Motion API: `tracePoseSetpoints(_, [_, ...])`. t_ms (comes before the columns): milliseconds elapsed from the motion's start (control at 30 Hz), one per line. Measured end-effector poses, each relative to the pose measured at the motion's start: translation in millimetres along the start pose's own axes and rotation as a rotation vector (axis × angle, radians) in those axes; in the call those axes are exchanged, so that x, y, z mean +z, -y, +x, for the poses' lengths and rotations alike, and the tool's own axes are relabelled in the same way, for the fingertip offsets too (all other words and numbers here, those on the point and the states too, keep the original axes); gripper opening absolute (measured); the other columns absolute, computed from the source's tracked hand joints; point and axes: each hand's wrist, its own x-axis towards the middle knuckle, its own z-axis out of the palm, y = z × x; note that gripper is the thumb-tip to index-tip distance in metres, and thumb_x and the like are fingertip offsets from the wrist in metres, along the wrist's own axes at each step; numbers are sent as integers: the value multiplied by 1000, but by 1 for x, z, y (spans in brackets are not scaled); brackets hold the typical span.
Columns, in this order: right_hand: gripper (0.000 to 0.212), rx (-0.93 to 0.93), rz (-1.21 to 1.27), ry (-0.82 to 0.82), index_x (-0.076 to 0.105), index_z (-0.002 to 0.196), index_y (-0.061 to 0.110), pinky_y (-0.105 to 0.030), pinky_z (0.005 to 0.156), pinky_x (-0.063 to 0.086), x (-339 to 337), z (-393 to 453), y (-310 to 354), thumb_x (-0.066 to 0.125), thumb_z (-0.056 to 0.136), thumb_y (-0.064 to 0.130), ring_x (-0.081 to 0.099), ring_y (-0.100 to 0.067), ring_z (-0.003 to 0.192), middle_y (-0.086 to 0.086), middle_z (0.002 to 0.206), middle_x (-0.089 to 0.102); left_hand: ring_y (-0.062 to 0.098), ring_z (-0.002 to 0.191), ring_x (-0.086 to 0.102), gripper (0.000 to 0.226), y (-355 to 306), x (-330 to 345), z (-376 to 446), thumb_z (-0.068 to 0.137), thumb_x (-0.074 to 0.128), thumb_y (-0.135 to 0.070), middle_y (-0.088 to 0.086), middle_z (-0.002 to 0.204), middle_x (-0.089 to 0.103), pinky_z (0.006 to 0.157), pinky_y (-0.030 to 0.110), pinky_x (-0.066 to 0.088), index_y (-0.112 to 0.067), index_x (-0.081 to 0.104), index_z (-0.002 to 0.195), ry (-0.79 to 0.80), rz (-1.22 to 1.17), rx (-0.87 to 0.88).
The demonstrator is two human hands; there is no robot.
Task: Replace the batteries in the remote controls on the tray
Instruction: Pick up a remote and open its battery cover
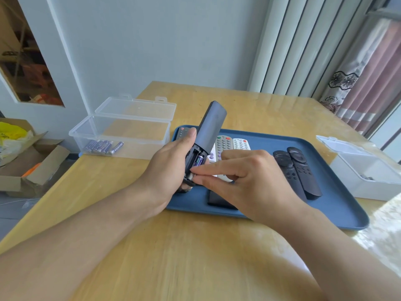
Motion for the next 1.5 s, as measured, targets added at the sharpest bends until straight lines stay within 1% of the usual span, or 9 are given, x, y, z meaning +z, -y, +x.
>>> tracePoseSetpoints(200, [11, -117, -175, -17, 80, 94, 40, -19, 49, 21, 0, 2, 3, 73, 86, 38, 34, -4, 52, 26, 54, 27, 11, 43, 48, 50, -3, 2, -4, 102, 47, -52, 7, 74, 63, 36, 17, 33, -7, 67, 113, 42, -48, -20])
tracePoseSetpoints(400, [9, -195, -336, -93, 80, 82, 32, -21, 43, 26, 3, 1, 10, 74, 78, 28, 32, -8, 51, 10, 52, 46, 15, 47, 44, 48, -5, 8, -8, 104, 45, -47, 0, 56, 60, 35, 18, 23, -7, 66, 89, 27, -90, -45])
tracePoseSetpoints(533, [10, -237, -387, -154, 78, 79, 27, -26, 39, 36, 10, 0, 13, 68, 80, 24, 53, -17, 46, 7, 51, 54, 11, 35, 46, 47, -10, 9, -9, 105, 45, -45, -2, 50, 57, 33, 15, 25, -4, 64, 88, 5, -135, -70])
tracePoseSetpoints(733, [22, -272, -375, -266, 80, 81, 27, -26, 39, 35, 15, 5, 3, 66, 80, 11, 50, -12, 45, 9, 52, 57, 13, 40, 41, 48, -8, 6, -11, 106, 44, -43, 0, 52, 55, 37, 20, 17, -5, 67, 89, 81, -163, -79])
tracePoseSetpoints(867, [13, -191, -238, -170, 80, 88, 28, -27, 41, 40, 8, -1, 3, 69, 84, 24, 51, -6, 48, 16, 59, 66, 17, 44, 41, 50, -7, 8, -10, 104, 47, -44, 6, 59, 55, 37, 19, 18, 0, 69, 94, 86, -158, -106])
tracePoseSetpoints(1033, [18, -143, -174, -92, 80, 98, 30, -25, 41, 35, 4, 1, 5, 69, 85, 37, 32, -6, 46, 22, 52, 28, 15, 41, 37, 50, -10, 5, -10, 104, 47, -45, 2, 53, 50, 35, 19, 19, -15, 74, 75, 73, -137, -64])
tracePoseSetpoints(1133, [19, -146, -187, -77, 80, 99, 31, -25, 41, 35, 5, 1, 6, 71, 84, 39, 32, -6, 46, 22, 55, 25, 15, 41, 37, 44, -9, 4, -9, 104, 47, -46, 0, 53, 49, 36, 20, 19, -10, 68, 89, 68, -122, -62])
tracePoseSetpoints(1333, [19, -165, -174, -81, 81, 96, 31, -23, 42, 36, 8, 1, 5, 72, 81, 37, 31, -3, 49, 30, 57, 23, 15, 43, 40, 46, -7, 5, -10, 104, 46, -45, 1, 51, 54, 36, 19, 20, -10, 66, 81, 60, -115, -63])
tracePoseSetpoints(1500, [12, -155, -207, -157, 80, 86, 31, -24, 41, 39, 14, 0, 4, 73, 77, 29, 32, 0, 52, 19, 55, 57, 16, 41, 44, 47, -9, 7, -10, 106, 46, -43, 3, 52, 55, 32, 17, 24, -5, 64, 83, 44, -128, -90])
